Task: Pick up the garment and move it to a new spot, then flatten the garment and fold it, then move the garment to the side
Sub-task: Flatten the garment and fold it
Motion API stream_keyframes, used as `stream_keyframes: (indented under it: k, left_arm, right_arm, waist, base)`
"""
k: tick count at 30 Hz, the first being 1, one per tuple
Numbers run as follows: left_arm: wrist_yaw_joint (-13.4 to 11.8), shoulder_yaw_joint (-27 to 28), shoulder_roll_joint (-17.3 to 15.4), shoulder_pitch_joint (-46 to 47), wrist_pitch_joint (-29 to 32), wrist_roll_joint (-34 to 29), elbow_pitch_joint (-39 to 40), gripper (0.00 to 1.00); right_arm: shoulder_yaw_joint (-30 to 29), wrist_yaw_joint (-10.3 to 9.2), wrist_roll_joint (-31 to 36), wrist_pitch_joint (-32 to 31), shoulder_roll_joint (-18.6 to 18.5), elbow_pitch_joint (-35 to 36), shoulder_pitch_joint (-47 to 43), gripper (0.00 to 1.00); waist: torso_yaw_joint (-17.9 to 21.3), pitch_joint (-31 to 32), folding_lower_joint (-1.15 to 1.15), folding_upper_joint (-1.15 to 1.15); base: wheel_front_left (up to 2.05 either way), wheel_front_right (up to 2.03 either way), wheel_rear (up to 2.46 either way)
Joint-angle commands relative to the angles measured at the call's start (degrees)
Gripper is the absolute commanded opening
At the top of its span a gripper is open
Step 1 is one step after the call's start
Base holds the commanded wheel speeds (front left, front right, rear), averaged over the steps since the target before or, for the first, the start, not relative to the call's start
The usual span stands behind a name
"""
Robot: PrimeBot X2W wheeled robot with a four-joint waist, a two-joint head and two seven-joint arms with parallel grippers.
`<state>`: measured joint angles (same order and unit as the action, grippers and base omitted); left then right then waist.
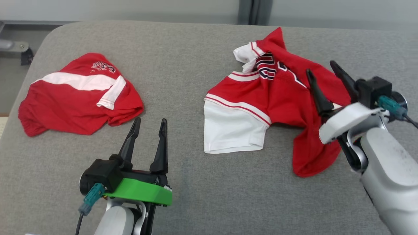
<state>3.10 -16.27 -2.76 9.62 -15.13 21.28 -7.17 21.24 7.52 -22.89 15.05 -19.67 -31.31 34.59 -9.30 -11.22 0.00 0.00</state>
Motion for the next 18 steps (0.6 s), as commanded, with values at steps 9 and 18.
stream_keyframes:
  k: [9, 18]
  left_arm:
    - [0.8, 3.3, -0.2, -3.7, 0.0, -0.1, -0.8, 1.0]
    - [0.4, 3.2, -0.2, -4.7, 0.0, 0.3, -4.4, 1.0]
  right_arm:
    - [-12.9, -0.04, 3.0, 0.2, 8.5, 15.1, -22.3, 1.0]
    - [-14.9, -0.02, 7.4, 0.2, 14.2, 23.0, -33.9, 1.0]
  waist:
    - [9.2, 6.2, 0.0, 0.0]
    - [11.1, 6.5, 0.0, 0.0]
  base:
    - [0.0, 0.0, 0.0]
    - [0.0, 0.0, 0.0]
